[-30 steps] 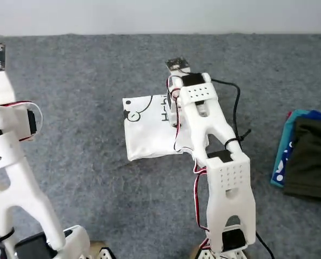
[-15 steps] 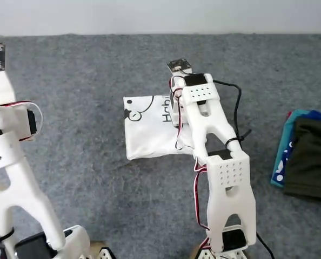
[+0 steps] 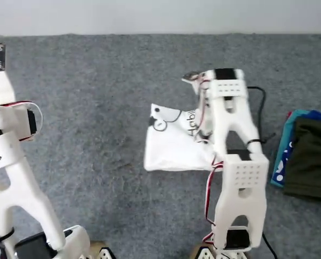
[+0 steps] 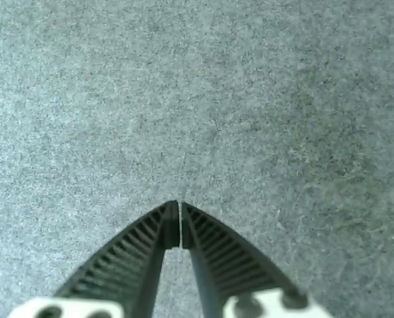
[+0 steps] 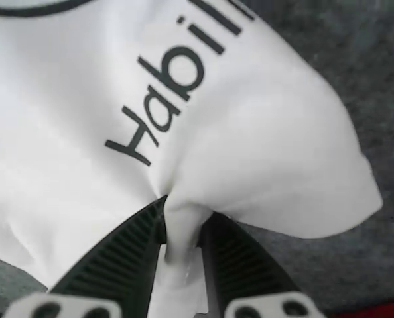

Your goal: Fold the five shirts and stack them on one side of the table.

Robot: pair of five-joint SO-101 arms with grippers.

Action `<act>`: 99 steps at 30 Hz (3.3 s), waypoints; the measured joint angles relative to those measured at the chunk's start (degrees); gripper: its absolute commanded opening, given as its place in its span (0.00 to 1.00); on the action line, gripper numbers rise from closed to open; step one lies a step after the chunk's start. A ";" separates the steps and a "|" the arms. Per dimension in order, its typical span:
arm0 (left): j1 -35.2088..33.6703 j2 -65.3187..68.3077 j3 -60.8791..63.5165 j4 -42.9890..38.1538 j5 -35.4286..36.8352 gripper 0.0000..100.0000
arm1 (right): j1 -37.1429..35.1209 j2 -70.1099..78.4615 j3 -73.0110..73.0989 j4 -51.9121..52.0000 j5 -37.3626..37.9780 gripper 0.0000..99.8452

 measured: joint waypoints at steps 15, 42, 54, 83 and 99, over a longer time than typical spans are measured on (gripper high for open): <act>0.00 0.00 0.00 0.00 0.00 0.01 | 4.57 -1.23 0.00 -19.16 43.34 0.03; 0.09 -0.35 5.36 0.00 -3.69 0.01 | -5.27 -20.04 0.09 -3.25 -42.55 0.27; 0.00 -0.35 5.36 0.00 -3.69 0.01 | -6.77 -18.64 0.09 0.00 -70.42 0.51; -12.92 -7.30 5.36 0.00 -9.67 0.01 | 0.35 8.00 -0.35 -17.14 -67.25 0.02; -12.92 -7.30 5.36 0.00 -9.67 0.01 | 3.87 -9.93 0.09 -2.64 -40.00 0.01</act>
